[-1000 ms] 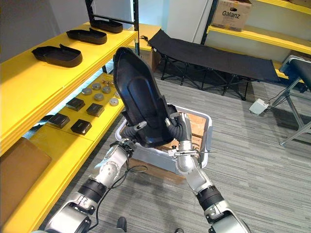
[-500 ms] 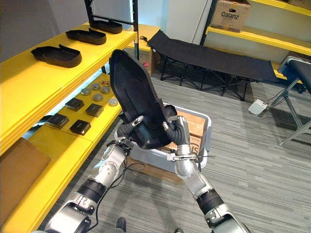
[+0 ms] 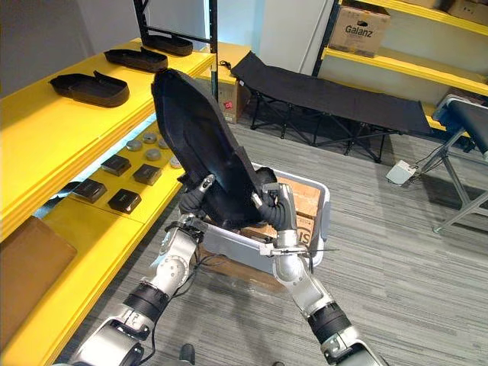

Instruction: Walk over and take plastic housings, then place them on the shelf

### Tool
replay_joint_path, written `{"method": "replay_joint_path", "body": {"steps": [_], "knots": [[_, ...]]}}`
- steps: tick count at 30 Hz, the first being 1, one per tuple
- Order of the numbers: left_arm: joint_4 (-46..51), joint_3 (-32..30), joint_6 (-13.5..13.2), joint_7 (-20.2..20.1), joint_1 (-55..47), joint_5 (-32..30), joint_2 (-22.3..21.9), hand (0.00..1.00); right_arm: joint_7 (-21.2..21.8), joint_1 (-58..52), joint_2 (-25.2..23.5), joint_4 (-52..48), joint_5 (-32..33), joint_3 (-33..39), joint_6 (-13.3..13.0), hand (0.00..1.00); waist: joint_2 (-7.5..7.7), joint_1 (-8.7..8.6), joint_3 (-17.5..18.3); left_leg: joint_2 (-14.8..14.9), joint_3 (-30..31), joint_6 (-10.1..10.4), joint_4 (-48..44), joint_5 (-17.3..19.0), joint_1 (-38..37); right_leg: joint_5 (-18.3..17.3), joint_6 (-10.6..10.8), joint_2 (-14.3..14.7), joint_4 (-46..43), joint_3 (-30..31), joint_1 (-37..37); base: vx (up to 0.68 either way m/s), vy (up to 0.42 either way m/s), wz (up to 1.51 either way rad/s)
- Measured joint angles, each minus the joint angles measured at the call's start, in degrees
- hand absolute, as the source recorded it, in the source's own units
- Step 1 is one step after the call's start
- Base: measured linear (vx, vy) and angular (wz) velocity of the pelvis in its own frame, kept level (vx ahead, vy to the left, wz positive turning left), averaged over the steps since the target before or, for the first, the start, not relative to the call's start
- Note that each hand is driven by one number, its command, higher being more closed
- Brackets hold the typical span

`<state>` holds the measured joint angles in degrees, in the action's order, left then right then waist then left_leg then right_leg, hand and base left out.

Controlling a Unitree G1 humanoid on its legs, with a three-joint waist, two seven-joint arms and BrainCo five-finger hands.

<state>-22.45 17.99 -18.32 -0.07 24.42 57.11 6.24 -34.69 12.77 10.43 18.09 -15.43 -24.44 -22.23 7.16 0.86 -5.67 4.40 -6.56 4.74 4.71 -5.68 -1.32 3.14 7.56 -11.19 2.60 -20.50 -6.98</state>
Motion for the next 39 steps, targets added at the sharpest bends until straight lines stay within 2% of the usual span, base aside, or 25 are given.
{"method": "replay_joint_path", "body": {"steps": [4,6,7,8,10,12,13,15,16,17,18,21,23,25,26,28,31,34,38,39], "knots": [[6.03,0.07,-0.54,2.70,-1.12,-7.18,-0.14,1.00,0.10,-1.53,-0.54,0.07,2.34,-0.86,0.15,0.00,0.01,-0.17,-0.01,0.05,-0.12,0.00,0.01,0.00,-0.02,0.00,0.00,0.00,0.06,0.02,0.06,0.00,0.000,0.00],[10.07,0.15,-0.78,4.57,-1.94,-13.26,-1.59,1.00,1.54,-2.07,-1.05,0.01,3.44,-2.29,0.33,0.00,0.04,-0.14,-0.02,0.10,-0.16,0.00,0.01,0.00,-0.02,0.00,0.00,0.05,0.13,0.04,0.04,0.00,0.000,0.00],[10.37,0.12,-0.86,4.78,-1.94,-13.86,-1.86,1.00,1.83,-2.14,-1.05,-0.05,3.44,-2.27,0.45,0.00,0.04,-0.12,-0.02,0.11,-0.18,0.00,0.01,0.00,-0.02,0.00,0.00,0.07,0.14,0.05,0.05,0.00,0.000,-0.04],[12.51,-1.12,-1.53,7.06,-2.40,-19.08,-2.90,1.00,3.86,-3.09,-1.68,-2.23,4.48,-2.54,1.33,0.00,0.03,-0.14,-0.02,-0.03,-0.42,0.01,0.01,0.00,-0.13,-0.03,-0.05,0.37,-0.03,0.15,0.26,0.00,0.000,-0.07],[14.38,-2.22,-2.11,10.33,-3.38,-26.28,-3.33,1.00,7.35,-3.64,-2.05,-4.45,7.59,-2.34,1.21,0.00,0.03,-0.40,-0.02,-0.08,-0.69,0.01,0.01,0.02,-0.33,-0.06,-0.09,0.36,-0.11,0.39,0.46,0.00,0.000,-0.10],[16.91,-4.69,-2.95,15.22,-5.00,-38.52,-3.51,1.00,14.29,-3.74,-1.87,-8.64,13.45,-0.79,0.14,0.00,0.02,-0.68,-0.03,-0.04,-1.28,0.03,0.20,0.04,-0.45,-0.14,-0.15,0.36,-0.50,0.84,0.86,-0.01,0.001,-0.11],[17.31,-5.52,-2.94,16.21,-5.43,-41.01,-3.48,1.00,15.75,-3.74,-1.75,-9.75,14.83,-0.33,-0.13,0.00,0.00,-0.69,-0.04,-0.02,-1.47,0.04,0.23,0.05,-0.49,-0.20,-0.21,0.35,-0.63,1.01,0.97,-0.03,0.001,-0.13],[17.68,-7.92,-2.79,20.55,-7.42,-50.52,-3.11,1.00,21.02,-3.81,-1.15,-14.15,19.30,2.28,-0.51,0.00,-0.04,-0.94,-0.06,-0.03,-1.87,0.04,0.26,0.12,-0.70,-0.28,-0.27,0.28,-0.95,1.47,1.12,-0.03,0.003,-0.09],[17.99,-8.87,-2.75,23.15,-9.05,-56.09,-2.28,1.00,23.84,-4.17,-0.76,-17.49,23.63,4.08,-1.29,0.00,-0.07,-1.07,-0.08,-0.05,-1.96,0.05,0.26,0.13,-0.69,-0.44,-0.52,0.25,-1.04,1.56,1.24,0.00,0.000,0.00],[18.04,-9.22,-2.73,24.54,-9.92,-58.60,-2.13,1.00,25.10,-4.54,-0.74,-19.24,26.18,5.18,-2.10,0.00,-0.09,-1.11,-0.09,-0.05,-1.98,0.05,0.26,0.13,-0.69,-0.46,-0.55,0.24,-1.07,1.57,1.26,0.00,0.000,0.00],[18.10,-10.69,-2.71,27.45,-12.15,-63.75,-1.56,1.00,28.29,-6.21,-0.76,-24.01,32.44,8.54,-4.08,0.00,-0.16,-1.15,-0.13,-0.05,-1.99,0.06,0.26,0.14,-0.69,-0.54,-0.62,0.24,-1.10,1.57,1.28,0.00,0.000,0.00],[18.84,-13.08,-2.37,31.58,-15.80,-70.29,0.02,1.00,32.56,-10.23,-0.79,-28.50,39.65,16.07,-6.53,0.00,-0.31,-1.67,-0.08,-0.05,-2.21,0.04,0.27,0.22,-0.64,-0.71,-0.63,0.22,-1.19,1.79,1.51,-0.01,0.001,-0.04],[19.81,-15.01,-2.46,32.49,-17.76,-70.01,0.20,1.00,33.55,-13.75,-0.81,-28.54,40.48,20.56,-6.51,0.00,-0.77,-1.87,0.09,-0.02,-2.79,0.02,0.27,0.33,-0.58,-0.70,-0.63,0.19,-1.23,2.35,1.97,0.00,0.005,-0.14],[19.88,-17.56,-2.59,32.91,-19.23,-67.32,-0.21,1.00,33.91,-17.85,-0.89,-27.72,39.48,23.94,-5.38,0.00,-1.96,-2.02,0.80,-0.03,-3.49,0.11,0.28,0.55,-0.59,-0.67,-0.61,0.16,-1.20,3.25,2.50,0.01,0.006,-0.17],[19.88,-19.17,-3.07,32.89,-20.40,-64.13,-0.22,1.00,34.69,-19.57,-0.97,-26.24,39.17,25.24,-4.32,0.00,-2.97,-3.01,1.33,-0.01,-3.64,0.10,0.31,0.55,-0.43,-0.65,-0.60,0.17,-1.14,3.37,2.75,0.01,0.001,-0.11],[19.88,-20.87,-3.45,32.73,-21.46,-62.69,-0.39,1.00,35.63,-21.35,-0.99,-23.47,39.11,26.42,-3.08,0.00,-4.09,-3.66,1.96,0.12,-3.73,0.18,0.32,0.60,-0.40,-0.65,-0.60,0.29,-0.92,3.41,2.80,0.02,-0.011,-0.05],[20.36,-22.41,-5.74,32.17,-22.91,-60.29,-0.54,1.00,36.22,-23.06,-1.03,-19.22,37.04,26.66,-1.76,0.00,-5.14,-4.10,2.59,0.33,-3.70,0.35,0.32,0.72,-0.25,-0.66,-0.60,0.49,-0.62,3.36,2.82,0.00,-0.005,-0.01],[22.81,-23.91,-7.17,30.88,-24.96,-59.36,-0.65,1.00,36.91,-23.23,-1.33,-16.51,34.17,26.46,-1.13,0.00,-5.51,-4.02,2.82,0.28,-3.42,0.38,0.31,0.74,0.34,-0.55,-0.46,0.51,-0.04,3.02,2.89,0.00,-0.005,0.05],[29.63,-26.33,-7.35,29.61,-30.05,-59.35,-2.00,1.00,37.27,-23.02,-1.77,-13.90,32.54,25.06,0.52,0.00,-5.51,-2.81,2.83,-0.36,-1.13,0.36,0.29,0.72,0.89,-0.47,-0.08,0.09,0.09,0.35,1.77,0.02,0.002,0.28],[31.45,-27.34,-7.34,29.48,-31.43,-59.32,-2.51,1.00,37.21,-22.72,-2.29,-13.02,32.55,23.69,0.95,0.00,-5.51,-1.92,2.83,-0.51,0.07,0.35,0.29,0.71,1.12,-0.62,0.03,0.07,0.09,-0.55,1.39,0.02,-0.001,0.44]]}}
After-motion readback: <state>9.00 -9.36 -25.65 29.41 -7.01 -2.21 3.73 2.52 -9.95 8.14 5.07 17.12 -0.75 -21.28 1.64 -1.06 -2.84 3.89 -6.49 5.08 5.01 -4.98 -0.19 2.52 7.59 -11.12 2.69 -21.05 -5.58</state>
